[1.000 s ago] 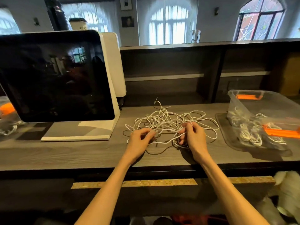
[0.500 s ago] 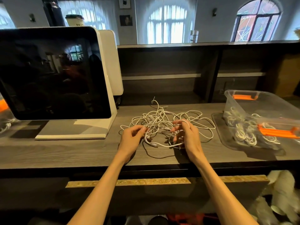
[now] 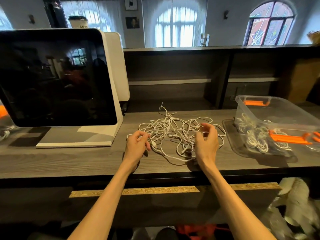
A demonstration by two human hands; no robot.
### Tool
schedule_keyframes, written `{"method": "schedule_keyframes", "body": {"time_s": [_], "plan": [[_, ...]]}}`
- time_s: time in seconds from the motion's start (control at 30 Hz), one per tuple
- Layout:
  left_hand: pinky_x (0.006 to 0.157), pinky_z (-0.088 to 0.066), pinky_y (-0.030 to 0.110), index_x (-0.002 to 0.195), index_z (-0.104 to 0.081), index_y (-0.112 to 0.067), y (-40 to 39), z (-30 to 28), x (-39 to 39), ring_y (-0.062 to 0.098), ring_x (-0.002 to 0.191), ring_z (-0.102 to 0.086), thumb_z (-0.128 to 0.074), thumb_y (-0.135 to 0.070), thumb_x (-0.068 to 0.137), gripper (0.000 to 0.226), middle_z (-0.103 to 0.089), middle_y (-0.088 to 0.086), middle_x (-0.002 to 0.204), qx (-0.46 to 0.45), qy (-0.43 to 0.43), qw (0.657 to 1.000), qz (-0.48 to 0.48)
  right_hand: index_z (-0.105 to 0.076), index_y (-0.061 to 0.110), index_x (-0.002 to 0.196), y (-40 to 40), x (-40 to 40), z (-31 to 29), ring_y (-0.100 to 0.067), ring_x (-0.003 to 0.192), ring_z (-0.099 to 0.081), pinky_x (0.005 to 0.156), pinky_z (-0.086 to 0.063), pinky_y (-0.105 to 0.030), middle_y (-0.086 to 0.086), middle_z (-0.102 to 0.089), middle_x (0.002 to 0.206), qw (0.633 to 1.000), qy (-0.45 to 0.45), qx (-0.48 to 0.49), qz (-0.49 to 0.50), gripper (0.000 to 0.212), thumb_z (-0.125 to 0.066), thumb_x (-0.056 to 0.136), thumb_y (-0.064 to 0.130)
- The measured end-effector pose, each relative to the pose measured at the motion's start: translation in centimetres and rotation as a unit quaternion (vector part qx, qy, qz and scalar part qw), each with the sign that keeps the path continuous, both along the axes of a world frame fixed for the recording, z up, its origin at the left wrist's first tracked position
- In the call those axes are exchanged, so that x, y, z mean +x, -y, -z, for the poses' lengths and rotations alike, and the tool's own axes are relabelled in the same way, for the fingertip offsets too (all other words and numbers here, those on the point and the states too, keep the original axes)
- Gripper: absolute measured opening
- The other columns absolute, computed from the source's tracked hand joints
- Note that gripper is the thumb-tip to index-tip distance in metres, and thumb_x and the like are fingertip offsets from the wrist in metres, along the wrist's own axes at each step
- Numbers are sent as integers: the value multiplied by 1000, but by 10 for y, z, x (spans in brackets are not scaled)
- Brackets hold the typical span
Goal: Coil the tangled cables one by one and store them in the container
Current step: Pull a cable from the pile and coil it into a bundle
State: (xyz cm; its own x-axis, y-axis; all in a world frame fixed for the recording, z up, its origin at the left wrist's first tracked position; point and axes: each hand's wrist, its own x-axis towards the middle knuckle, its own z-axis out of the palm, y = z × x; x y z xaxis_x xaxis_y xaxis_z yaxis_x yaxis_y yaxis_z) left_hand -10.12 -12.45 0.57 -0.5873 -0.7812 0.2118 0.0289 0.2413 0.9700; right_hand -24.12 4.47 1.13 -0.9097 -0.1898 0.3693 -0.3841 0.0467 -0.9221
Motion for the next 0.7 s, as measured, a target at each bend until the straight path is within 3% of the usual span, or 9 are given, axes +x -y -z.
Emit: {"method": "schedule_keyframes", "body": {"time_s": [0.1, 0.2, 0.33, 0.4, 0.47, 0.53, 0.6, 0.67, 0.7], "plan": [[48, -39, 20, 99, -69, -12, -2, -3, 2, 5, 49, -49, -51, -15, 105, 19, -60, 6, 62, 0, -12, 1000, 10, -61, 23, 114, 0, 10, -3, -9, 101, -51, 88, -42, -29, 7, -54, 110, 983, -181, 40, 1, 34, -55, 82, 29], [51, -45, 20, 102, -73, -13, -8, -7, 5, 8, 55, -54, -58, -16, 102, 16, -60, 3, 62, -25, -47, 998, 33, -66, 23, 107, 5, 15, -4, -8, 100, -48, 87, -38, -33, 7, -56, 105, 950, -297, 98, 3, 28, -54, 88, 40], [62, -52, 19, 106, -74, -19, -18, -13, 7, 4, 68, -64, -63, -16, 99, 14, -70, -12, 72, -81, -68, 993, 49, -51, 26, 141, 12, 21, -6, -13, 119, -44, 94, -30, -30, 1, -51, 134, 900, -371, 225, -32, 59, -61, 88, 51], [77, -56, 27, 104, -74, -25, -18, -15, 7, 7, 86, -69, -64, -16, 98, 14, -75, -10, 89, -157, -39, 984, 74, -53, 30, 143, 15, 23, -12, -13, 125, -44, 102, -34, -35, 4, -53, 139, 863, -404, 283, -107, 58, -62, 91, 53], [77, -55, 34, 100, -75, -22, -19, -24, 5, 12, 85, -68, -61, -19, 100, 14, -73, -5, 90, -210, -9, 973, 93, -66, 26, 129, 15, 23, -31, -7, 109, -59, 95, -50, -40, 8, -69, 117, 870, -347, 271, -221, 40, -61, 97, 51], [72, -53, 34, 99, -74, -19, -19, -40, 6, 14, 79, -66, -59, -21, 101, 15, -72, -2, 86, -221, 3, 970, 105, -73, 19, 119, 12, 26, -51, -4, 86, -70, 79, -58, -27, 8, -75, 94, 903, -224, 194, -312, 30, -62, 101, 40], [68, -50, 32, 97, -73, -18, -20, -59, 9, 16, 74, -63, -58, -24, 102, 17, -70, -3, 81, -223, 15, 966, 129, -76, 14, 112, 8, 28, -68, -7, 81, -72, 71, -56, -21, 5, -76, 85, 921, -199, 131, -309, 22, -61, 103, 28], [64, -42, 31, 89, -72, -25, -19, -72, 13, 10, 69, -55, -57, -23, 103, 21, -64, -9, 72, -234, 31, 960, 152, -76, 9, 105, 5, 31, -87, -13, 79, -73, 67, -57, -26, -2, -77, 83, 937, -161, 39, -307, 22, -60, 103, 23], [70, -40, 30, 87, -71, -32, -19, -77, 13, 7, 75, -53, -57, -26, 103, 22, -62, -12, 77, -257, 42, 953, 153, -76, 6, 102, 4, 33, -98, -15, 78, -73, 67, -57, -28, -5, -77, 83, 944, -114, -29, -309, 23, -60, 103, 23]]}}
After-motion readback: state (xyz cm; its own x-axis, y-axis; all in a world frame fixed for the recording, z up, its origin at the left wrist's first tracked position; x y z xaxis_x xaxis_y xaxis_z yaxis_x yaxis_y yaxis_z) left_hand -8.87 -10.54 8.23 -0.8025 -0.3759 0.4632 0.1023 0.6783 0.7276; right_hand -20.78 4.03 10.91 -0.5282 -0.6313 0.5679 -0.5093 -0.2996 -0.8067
